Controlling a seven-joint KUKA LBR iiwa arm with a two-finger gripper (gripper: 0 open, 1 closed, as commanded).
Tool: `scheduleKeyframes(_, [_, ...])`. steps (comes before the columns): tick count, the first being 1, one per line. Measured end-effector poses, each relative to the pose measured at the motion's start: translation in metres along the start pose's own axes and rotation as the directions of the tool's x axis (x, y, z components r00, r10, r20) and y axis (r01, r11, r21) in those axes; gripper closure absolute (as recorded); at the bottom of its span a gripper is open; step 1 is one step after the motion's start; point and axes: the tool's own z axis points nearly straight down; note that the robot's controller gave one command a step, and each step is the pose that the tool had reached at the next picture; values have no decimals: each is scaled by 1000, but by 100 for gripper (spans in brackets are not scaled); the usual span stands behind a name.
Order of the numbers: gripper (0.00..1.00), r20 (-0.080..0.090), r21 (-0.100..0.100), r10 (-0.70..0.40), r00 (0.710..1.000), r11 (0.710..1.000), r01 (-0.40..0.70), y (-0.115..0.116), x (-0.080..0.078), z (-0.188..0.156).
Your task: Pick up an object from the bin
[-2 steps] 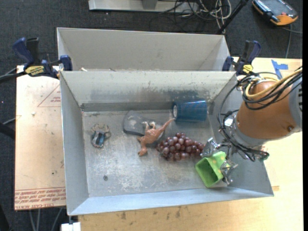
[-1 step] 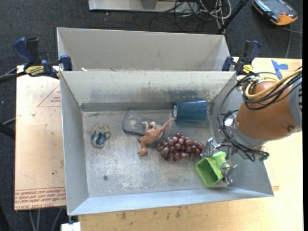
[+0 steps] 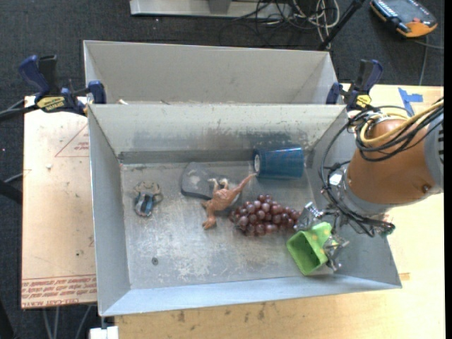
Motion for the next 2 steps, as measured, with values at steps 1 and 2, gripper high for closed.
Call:
scheduleKeyframes(1, [100,0,0,0,1000,1000,0,0,0,0])
scheduleKeyframes(2, [100,0,0,0,1000,1000,0,0,0,0])
